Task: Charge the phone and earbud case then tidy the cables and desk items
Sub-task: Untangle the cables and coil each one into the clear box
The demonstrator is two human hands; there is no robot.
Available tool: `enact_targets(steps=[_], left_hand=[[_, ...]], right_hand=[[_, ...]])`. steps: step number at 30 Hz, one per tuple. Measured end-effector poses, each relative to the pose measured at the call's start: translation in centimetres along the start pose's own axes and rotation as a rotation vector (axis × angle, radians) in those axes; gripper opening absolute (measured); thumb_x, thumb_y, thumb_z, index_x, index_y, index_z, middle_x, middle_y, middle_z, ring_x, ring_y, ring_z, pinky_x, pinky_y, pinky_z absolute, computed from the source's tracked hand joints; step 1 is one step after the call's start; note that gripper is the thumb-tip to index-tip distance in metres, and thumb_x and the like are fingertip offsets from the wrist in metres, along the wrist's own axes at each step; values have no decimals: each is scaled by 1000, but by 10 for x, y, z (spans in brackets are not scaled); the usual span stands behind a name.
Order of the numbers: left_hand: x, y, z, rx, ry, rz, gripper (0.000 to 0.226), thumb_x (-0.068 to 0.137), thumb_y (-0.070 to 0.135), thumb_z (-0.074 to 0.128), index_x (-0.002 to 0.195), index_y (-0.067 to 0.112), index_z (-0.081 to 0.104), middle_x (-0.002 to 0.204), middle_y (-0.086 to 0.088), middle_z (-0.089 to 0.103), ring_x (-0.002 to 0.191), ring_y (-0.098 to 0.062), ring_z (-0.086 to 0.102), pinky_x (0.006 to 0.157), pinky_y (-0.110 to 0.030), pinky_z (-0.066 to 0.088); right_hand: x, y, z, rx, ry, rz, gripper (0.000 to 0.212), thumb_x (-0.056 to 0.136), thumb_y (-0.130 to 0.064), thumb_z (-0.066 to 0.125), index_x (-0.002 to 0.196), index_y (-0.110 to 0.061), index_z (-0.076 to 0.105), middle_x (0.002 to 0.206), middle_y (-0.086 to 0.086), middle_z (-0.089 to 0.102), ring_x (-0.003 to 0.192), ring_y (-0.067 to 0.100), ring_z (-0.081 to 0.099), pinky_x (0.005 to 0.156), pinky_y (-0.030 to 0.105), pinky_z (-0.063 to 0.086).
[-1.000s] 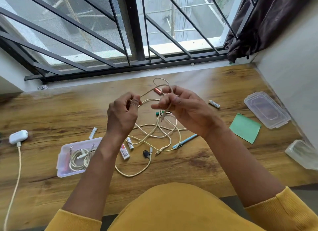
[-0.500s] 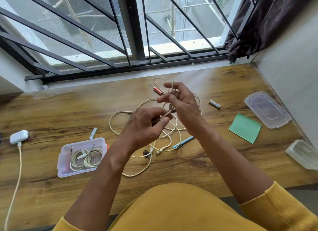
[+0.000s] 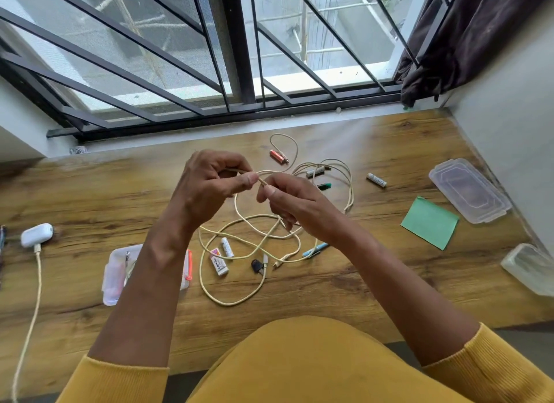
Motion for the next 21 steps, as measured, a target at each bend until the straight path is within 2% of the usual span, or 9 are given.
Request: enact_targets(steps=[5,8,10,12,15,16,18,19,21], left_hand=[[1,-4,-6,-105,9,16,16,87,32,73,73,26,75,68,-14,66,64,-44,58,59,-55,49],[0,-5,-5,-176,13,14,16,88,29,71,73,28,75,67,-5,66,61,-28,56,61,-36,45],[-2,-7,-2,-229,13,11,18,92,21,69,76,26,74,68,5,66,64,-13,56,62,-25,44],[-3,-10,5,-257,6,10,18,99,14,63,83,13,71,68,11,63,61,-2,52,61,-16,41],[-5,-21,10,-260,66,-37,25,106,29,56,87,18,68,65,13,49,54,-1,40,51,-16,35],[-6,-25,11,-249,100,-56,26,107,35,54,87,25,67,64,12,46,54,-3,38,50,-21,34],[-11,-34,18,-198,157,-94,30,108,39,49,83,33,65,62,10,46,53,-9,38,53,-30,32],[-14,-38,25,-171,170,-124,32,108,39,47,82,35,64,62,10,47,53,-9,39,55,-32,32],[-21,-43,44,-142,142,-200,32,107,43,45,83,35,65,61,11,48,52,-9,40,56,-33,32]], right_hand=[[3,-4,6,-62,-61,-41,13,110,-15,50,106,-6,58,72,-11,47,61,13,50,57,50,60],[0,-11,13,64,-140,-52,14,110,-7,47,111,4,56,70,6,51,63,26,56,62,65,55],[-2,-16,13,162,-154,-46,17,111,-6,45,116,6,55,72,13,54,67,27,58,69,64,52],[-4,-23,10,222,-142,-68,20,111,-3,41,119,10,54,78,16,59,73,26,61,69,62,43],[-5,-32,2,354,-107,-109,23,110,0,38,123,12,52,88,22,63,83,31,66,79,77,40],[-4,-36,-1,415,-98,-128,24,109,-1,37,125,10,52,90,21,64,85,32,68,86,76,42],[-2,-43,-7,540,-89,-170,27,109,0,34,131,8,48,93,19,67,93,34,70,94,57,53],[-1,-45,-11,589,-79,-184,30,108,1,34,135,8,46,96,18,68,97,34,70,95,46,54],[4,-48,-17,647,-42,-195,37,108,3,35,144,11,38,105,15,71,105,35,69,97,41,50]])
Point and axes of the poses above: each hand's wrist, its own x-axis towards the middle knuckle, its own z-axis out of the palm, y = z × x, the point moved 9 cm from there along x, towards the middle knuckle
